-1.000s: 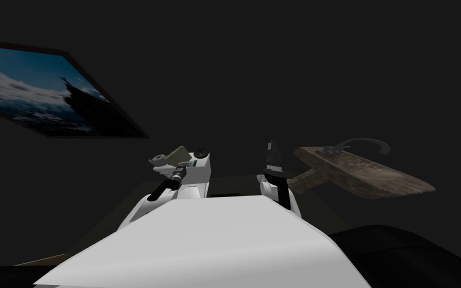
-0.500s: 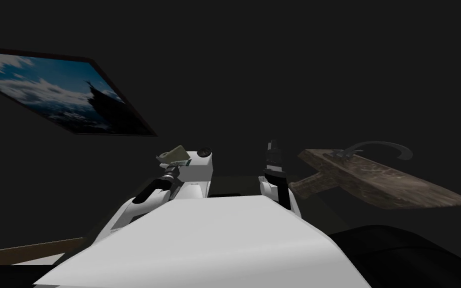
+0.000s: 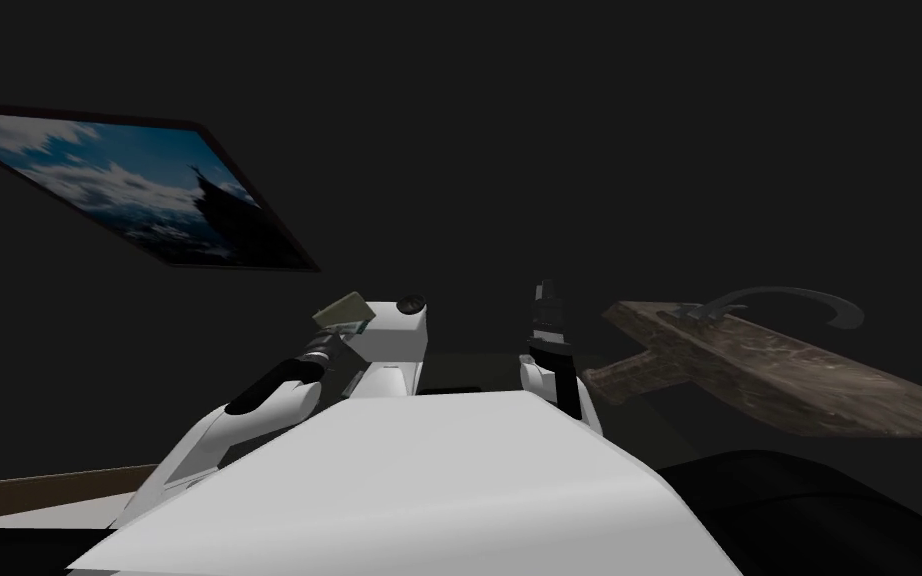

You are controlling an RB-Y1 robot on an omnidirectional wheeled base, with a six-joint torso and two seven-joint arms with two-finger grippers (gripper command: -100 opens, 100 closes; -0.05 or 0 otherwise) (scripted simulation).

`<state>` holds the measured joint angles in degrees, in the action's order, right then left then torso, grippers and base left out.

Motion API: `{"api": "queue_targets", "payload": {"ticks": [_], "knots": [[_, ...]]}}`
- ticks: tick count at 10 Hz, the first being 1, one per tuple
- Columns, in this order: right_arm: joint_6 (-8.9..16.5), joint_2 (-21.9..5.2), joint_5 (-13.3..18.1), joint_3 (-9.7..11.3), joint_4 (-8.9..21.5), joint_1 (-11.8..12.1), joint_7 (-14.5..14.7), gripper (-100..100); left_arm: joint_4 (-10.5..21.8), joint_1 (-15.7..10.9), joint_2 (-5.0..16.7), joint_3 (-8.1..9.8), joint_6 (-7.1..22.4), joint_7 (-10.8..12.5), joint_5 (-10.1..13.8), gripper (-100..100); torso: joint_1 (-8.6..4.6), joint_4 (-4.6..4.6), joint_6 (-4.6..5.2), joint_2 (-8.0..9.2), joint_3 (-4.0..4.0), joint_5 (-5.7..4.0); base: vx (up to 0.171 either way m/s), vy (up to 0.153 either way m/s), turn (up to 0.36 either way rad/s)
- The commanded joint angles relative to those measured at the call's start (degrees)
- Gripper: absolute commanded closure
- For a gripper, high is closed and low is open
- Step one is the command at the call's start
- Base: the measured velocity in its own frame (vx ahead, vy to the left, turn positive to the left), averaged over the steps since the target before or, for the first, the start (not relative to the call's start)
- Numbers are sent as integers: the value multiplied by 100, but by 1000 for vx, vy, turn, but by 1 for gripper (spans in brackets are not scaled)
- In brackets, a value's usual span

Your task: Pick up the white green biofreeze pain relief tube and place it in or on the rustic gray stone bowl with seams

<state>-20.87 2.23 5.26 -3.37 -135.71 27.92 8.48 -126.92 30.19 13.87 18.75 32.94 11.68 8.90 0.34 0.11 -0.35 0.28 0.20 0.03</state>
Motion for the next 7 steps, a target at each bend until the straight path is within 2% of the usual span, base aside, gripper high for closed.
{"api": "queue_targets", "payload": {"ticks": [1,2,3,5,6,7], "knots": [[0,0,0,0,0,0,0,0,-124,39,36,136,265,73,84,100,0,0,0,0,0,0,11,-2,38],[0,0,0,0,0,0,0,0,-214,70,78,246,429,130,162,100,2,0,-4,1,1,-1,14,-2,45],[0,0,0,0,0,0,0,0,-214,70,78,246,464,130,162,100,8,0,-8,2,1,-1,10,-2,32],[0,0,0,0,0,0,0,0,-391,129,177,450,838,227,328,100,7,1,-6,5,3,-2,11,-1,15],[0,0,0,0,0,0,0,0,-391,129,177,450,878,227,328,100,7,0,-6,3,2,-2,19,0,-7],[0,0,0,0,0,0,0,0,-479,157,234,541,1091,266,414,100,6,-1,-3,0,0,-2,46,-7,-52]]}}
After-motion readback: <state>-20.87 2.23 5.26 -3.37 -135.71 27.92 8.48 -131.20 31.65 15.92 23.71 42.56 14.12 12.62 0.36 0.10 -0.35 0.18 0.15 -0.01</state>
